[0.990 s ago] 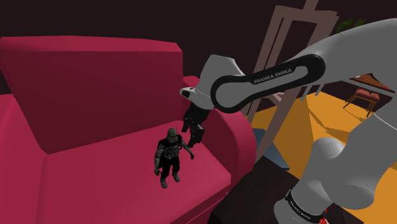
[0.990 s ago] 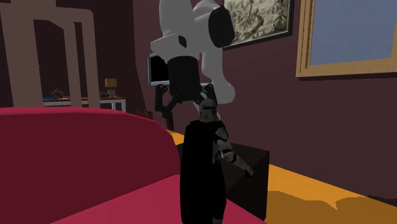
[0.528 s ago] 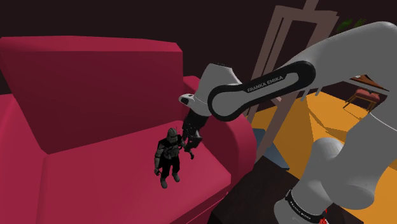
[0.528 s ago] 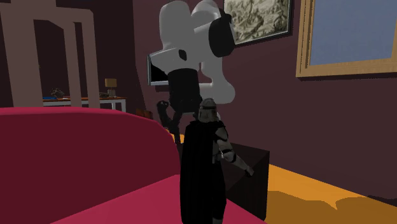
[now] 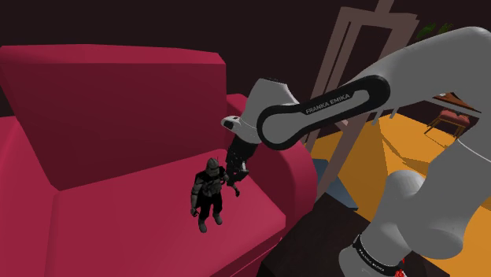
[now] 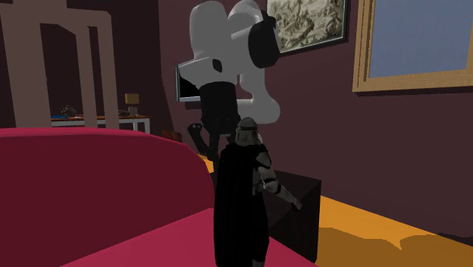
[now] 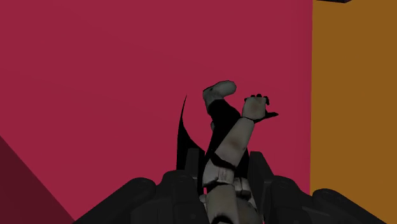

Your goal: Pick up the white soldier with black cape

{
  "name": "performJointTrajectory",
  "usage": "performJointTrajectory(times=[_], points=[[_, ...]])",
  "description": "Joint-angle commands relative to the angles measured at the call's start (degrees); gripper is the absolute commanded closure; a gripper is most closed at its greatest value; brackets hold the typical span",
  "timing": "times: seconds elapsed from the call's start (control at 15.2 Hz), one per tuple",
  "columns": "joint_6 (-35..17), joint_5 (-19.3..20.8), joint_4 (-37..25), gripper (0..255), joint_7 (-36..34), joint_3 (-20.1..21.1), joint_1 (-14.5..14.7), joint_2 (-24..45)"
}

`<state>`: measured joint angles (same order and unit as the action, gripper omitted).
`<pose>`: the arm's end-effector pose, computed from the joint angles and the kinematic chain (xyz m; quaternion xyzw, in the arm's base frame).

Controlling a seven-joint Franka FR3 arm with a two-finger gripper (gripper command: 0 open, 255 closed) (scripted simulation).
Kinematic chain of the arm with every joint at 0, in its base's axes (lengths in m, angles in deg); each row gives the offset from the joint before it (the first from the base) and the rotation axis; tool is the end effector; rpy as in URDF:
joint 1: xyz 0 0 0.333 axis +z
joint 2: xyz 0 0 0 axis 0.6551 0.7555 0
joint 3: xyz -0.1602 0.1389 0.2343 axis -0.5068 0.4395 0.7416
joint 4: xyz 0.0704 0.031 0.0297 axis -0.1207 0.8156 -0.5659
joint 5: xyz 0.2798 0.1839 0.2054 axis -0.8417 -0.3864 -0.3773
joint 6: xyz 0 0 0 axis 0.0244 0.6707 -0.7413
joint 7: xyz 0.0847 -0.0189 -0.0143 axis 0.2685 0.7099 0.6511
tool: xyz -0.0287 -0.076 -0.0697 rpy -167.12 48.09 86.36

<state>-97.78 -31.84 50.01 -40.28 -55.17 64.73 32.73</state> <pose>0.4349 0.2143 0.3892 -0.8439 -0.5200 -0.1062 0.0789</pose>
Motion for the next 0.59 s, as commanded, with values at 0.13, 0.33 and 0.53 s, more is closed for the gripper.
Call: performJointTrajectory(times=[0.13,0.33,0.53], points=[[1.5,0.4,-0.6,255,-0.6,0.1,0.0,-0.9],[3.9,1.0,-1.8,255,-1.3,0.1,-0.2,-2.1],[6.3,1.5,-3.1,255,-2.0,0.1,-0.4,-3.2]])
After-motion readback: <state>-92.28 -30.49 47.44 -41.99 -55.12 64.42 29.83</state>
